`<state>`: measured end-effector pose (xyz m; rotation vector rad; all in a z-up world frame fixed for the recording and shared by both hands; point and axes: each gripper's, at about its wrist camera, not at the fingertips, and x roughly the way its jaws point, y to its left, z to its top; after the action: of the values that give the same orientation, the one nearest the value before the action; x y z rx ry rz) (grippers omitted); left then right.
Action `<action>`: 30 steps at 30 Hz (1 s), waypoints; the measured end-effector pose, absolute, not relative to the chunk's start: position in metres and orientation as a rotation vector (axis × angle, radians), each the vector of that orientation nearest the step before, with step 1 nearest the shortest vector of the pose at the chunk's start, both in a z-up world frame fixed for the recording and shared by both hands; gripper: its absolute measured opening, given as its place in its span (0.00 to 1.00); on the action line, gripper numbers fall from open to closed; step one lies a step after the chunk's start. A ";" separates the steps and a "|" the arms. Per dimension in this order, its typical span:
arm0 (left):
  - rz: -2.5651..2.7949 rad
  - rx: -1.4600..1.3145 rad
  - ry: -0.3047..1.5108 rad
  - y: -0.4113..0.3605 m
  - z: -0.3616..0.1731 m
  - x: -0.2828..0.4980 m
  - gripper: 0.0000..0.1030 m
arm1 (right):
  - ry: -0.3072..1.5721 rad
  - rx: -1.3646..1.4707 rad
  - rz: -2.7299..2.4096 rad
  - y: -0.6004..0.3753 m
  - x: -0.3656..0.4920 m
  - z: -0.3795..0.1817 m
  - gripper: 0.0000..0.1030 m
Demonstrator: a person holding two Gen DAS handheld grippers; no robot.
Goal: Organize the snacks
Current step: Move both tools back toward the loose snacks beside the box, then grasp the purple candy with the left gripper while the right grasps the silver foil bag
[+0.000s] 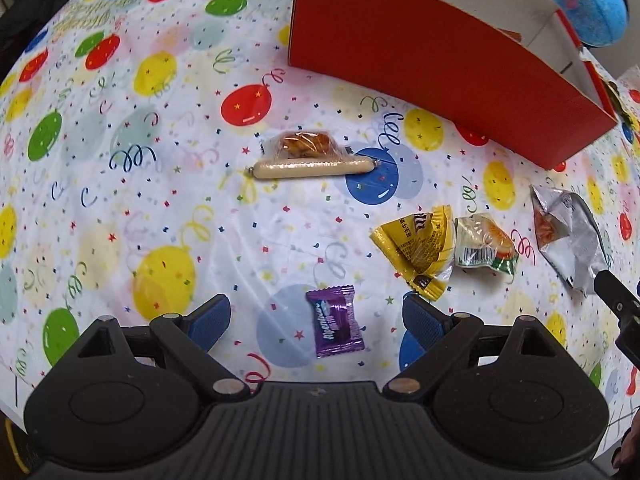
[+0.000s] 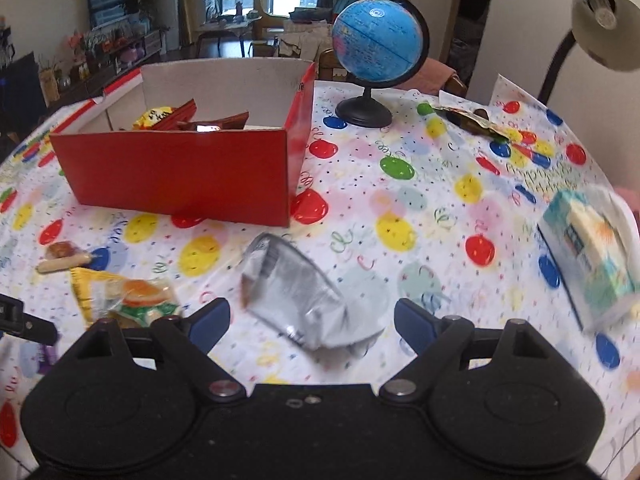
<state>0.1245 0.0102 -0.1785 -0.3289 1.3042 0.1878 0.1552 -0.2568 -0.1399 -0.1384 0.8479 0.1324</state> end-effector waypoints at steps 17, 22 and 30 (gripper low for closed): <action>0.206 -0.334 1.340 0.001 -0.189 0.129 0.60 | 0.882 -0.258 0.126 -0.245 0.204 -0.166 0.62; 0.187 -0.291 1.335 -0.004 -0.187 0.128 0.35 | 0.890 -0.269 0.147 -0.240 0.205 -0.169 0.41; 0.139 -0.246 1.321 -0.008 -0.186 0.129 0.21 | 0.893 -0.209 0.176 -0.238 0.191 -0.165 0.14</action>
<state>0.1287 -0.0085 -0.1865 -0.2458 1.3215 0.1389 0.1910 -0.2377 -0.1653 -0.2090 0.8931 0.1760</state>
